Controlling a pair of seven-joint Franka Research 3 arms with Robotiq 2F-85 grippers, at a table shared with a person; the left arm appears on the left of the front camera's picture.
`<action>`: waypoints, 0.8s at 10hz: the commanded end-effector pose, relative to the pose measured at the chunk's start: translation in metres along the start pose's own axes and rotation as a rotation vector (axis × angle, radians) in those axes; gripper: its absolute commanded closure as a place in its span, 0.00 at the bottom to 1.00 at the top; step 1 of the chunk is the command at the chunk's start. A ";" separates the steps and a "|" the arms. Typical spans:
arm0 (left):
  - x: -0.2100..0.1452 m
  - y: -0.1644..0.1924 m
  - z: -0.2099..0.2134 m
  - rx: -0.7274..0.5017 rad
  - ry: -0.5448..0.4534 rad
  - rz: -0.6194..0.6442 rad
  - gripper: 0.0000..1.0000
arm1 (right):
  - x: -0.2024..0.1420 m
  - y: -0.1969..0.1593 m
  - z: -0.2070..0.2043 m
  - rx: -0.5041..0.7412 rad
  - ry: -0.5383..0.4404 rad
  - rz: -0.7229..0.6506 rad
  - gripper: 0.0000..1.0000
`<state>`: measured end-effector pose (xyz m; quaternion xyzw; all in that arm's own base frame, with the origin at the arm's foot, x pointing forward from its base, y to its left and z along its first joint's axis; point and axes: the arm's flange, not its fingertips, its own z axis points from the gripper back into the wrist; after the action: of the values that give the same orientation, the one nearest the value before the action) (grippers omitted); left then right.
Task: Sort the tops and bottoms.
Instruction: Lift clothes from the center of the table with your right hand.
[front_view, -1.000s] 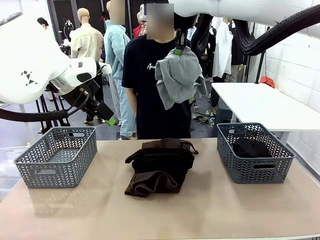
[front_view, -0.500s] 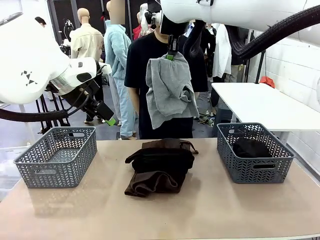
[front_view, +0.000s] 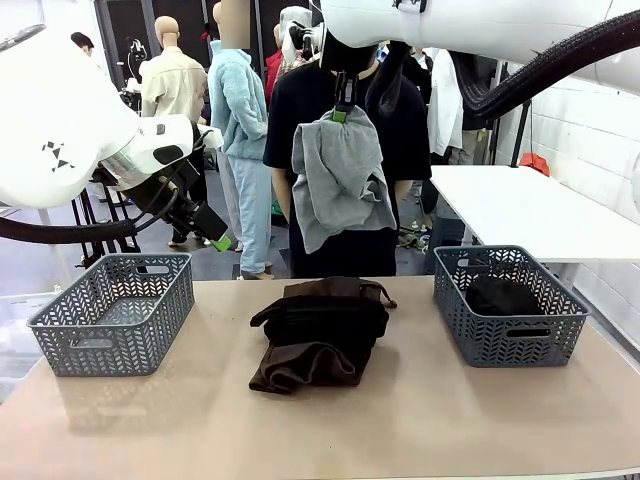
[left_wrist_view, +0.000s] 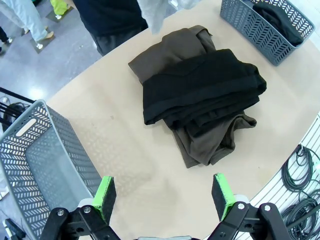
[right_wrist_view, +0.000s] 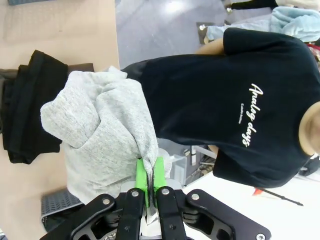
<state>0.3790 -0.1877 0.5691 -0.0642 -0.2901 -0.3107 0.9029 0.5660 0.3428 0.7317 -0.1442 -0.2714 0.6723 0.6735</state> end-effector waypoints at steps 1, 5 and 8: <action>0.000 0.001 0.001 0.001 0.001 0.000 0.00 | 0.000 0.000 0.003 -0.008 0.006 0.002 1.00; 0.000 0.001 0.001 0.001 0.001 0.000 0.00 | 0.000 0.000 0.003 -0.008 0.006 0.002 1.00; 0.000 0.001 0.001 0.001 0.001 0.000 0.00 | 0.000 0.000 0.003 -0.008 0.006 0.002 1.00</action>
<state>0.3790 -0.1877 0.5691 -0.0642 -0.2901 -0.3107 0.9029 0.5660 0.3428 0.7318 -0.1442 -0.2714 0.6723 0.6735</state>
